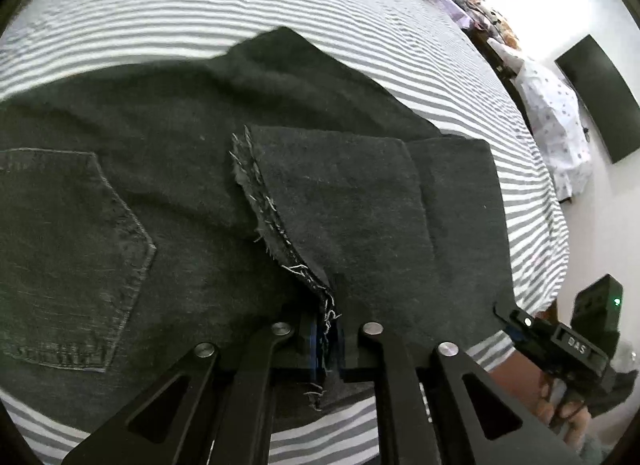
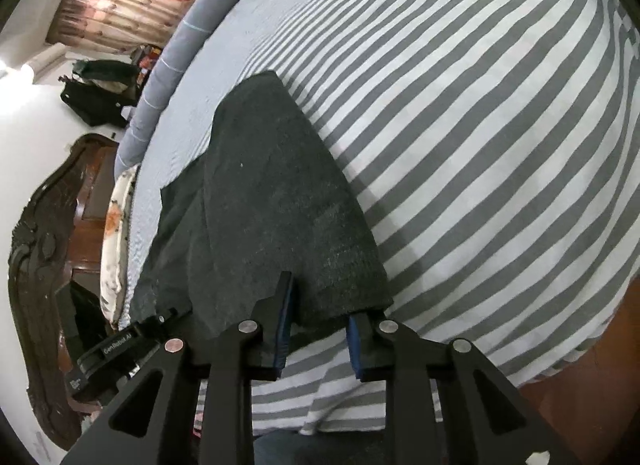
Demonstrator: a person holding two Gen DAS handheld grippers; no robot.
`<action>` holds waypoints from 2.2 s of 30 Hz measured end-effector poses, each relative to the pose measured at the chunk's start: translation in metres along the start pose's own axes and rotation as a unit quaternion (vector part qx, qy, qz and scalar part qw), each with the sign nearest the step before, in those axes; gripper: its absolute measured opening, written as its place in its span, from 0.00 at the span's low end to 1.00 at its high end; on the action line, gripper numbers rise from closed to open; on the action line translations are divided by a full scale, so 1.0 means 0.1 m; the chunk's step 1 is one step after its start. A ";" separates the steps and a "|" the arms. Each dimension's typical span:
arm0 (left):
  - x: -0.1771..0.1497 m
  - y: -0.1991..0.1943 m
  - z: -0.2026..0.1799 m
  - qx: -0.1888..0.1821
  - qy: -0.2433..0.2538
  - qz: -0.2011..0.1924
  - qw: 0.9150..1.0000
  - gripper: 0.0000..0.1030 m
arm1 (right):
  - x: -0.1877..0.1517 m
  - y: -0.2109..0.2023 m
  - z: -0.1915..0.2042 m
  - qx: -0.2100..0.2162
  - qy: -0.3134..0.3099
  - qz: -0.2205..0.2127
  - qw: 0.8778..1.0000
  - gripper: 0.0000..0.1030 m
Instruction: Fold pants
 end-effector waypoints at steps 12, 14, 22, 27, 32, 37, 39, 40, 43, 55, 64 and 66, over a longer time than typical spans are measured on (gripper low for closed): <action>0.23 -0.48 -0.12 0.089 0.066 -0.144 0.983 0.19 | 0.16 -0.45 0.49 -0.084 -0.168 -0.036 0.982 0.36; 0.20 -0.38 -0.24 0.076 0.085 -0.131 0.985 0.19 | 0.34 -0.35 0.65 -0.091 -0.193 -0.043 0.976 0.36; 0.19 -0.02 -0.31 0.079 0.102 -0.081 0.988 0.19 | 1.00 0.36 0.98 -0.126 -0.232 -0.031 0.964 0.36; 0.18 0.17 -0.16 0.096 0.093 -0.048 0.990 0.19 | 1.15 0.73 0.89 -0.173 -0.251 -0.007 0.952 0.36; 0.19 0.21 -0.18 0.101 0.090 -0.048 0.990 0.19 | 1.03 0.68 0.91 -0.178 -0.260 -0.009 0.949 0.36; 0.20 0.22 -0.17 0.093 0.085 -0.051 0.991 0.19 | 0.64 0.43 0.83 -0.173 -0.269 0.000 0.947 0.36; 0.18 0.21 -0.15 0.091 0.084 -0.053 0.991 0.19 | 0.45 0.36 0.78 -0.170 -0.266 0.006 0.949 0.36; 0.18 0.21 -0.14 0.090 0.083 -0.053 0.991 0.19 | 0.38 0.34 0.77 -0.170 -0.264 0.008 0.949 0.36; 0.17 0.20 -0.13 0.086 0.078 -0.054 0.992 0.19 | 0.14 0.29 0.68 -0.176 -0.263 0.012 0.948 0.36; 0.16 0.10 -0.07 0.061 0.061 -0.057 0.995 0.23 | 0.00 0.27 0.63 -0.202 -0.241 0.016 0.949 0.39; 0.16 -0.85 0.42 0.006 -0.029 -0.134 0.991 0.52 | -0.27 0.02 1.17 -0.132 -0.227 -0.059 0.963 0.56; 0.11 -1.12 0.67 -0.007 -0.063 -0.152 0.986 0.53 | -0.37 0.08 1.28 -0.107 -0.226 -0.060 0.966 0.62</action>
Point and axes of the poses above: each gripper's, at about its wrist camera, not at the fingertips, and y roughly the way its jaws point, z to its left, x to its top, the point moved 6 cm from there along y, roughly the way its jaws point
